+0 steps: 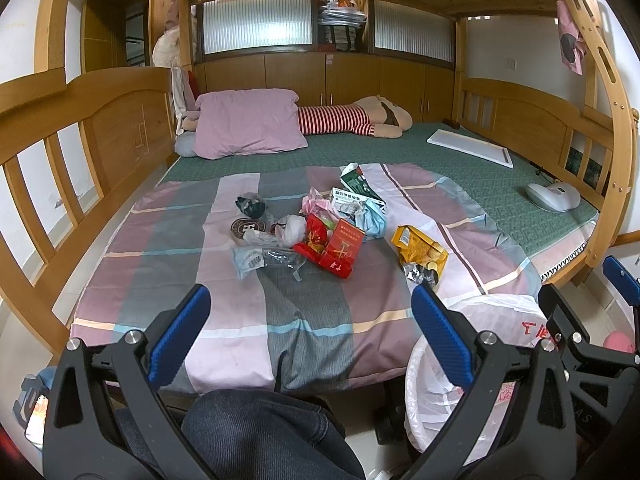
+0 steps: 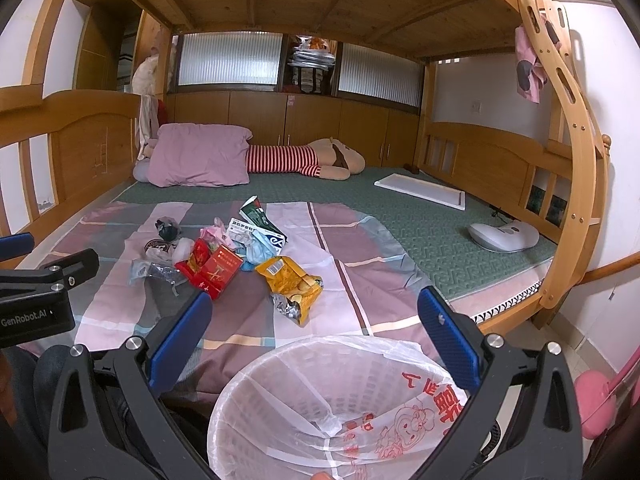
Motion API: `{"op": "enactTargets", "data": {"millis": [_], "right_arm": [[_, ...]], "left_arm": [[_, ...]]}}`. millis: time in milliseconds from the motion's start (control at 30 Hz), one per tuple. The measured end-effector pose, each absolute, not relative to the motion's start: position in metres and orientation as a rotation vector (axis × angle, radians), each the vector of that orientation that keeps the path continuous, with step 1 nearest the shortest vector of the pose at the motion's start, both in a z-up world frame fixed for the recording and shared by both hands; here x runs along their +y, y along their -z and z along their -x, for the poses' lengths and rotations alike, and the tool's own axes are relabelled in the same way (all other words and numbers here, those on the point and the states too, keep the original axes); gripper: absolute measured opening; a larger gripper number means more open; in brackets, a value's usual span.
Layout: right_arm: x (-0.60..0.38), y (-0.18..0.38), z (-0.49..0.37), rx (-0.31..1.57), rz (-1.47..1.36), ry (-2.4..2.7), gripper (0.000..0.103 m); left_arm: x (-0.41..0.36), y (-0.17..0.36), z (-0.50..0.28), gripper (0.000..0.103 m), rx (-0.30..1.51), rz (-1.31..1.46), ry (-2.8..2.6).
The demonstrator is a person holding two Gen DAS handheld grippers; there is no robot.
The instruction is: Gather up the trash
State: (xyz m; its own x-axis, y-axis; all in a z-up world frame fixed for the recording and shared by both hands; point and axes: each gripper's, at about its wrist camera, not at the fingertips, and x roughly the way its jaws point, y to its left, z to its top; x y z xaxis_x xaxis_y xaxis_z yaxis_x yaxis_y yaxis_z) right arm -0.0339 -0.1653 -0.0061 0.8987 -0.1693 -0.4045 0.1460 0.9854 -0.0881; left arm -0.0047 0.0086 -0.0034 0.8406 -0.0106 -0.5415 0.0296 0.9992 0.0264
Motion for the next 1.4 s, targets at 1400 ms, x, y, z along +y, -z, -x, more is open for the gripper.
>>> {"op": "enactTargets", "data": {"millis": [1400], "right_arm": [[-0.161,0.008,0.03,0.44,0.065,0.163,0.1]], "left_arm": [[0.025,0.009,0.006,0.1,0.61,-0.012,0.007]]}}
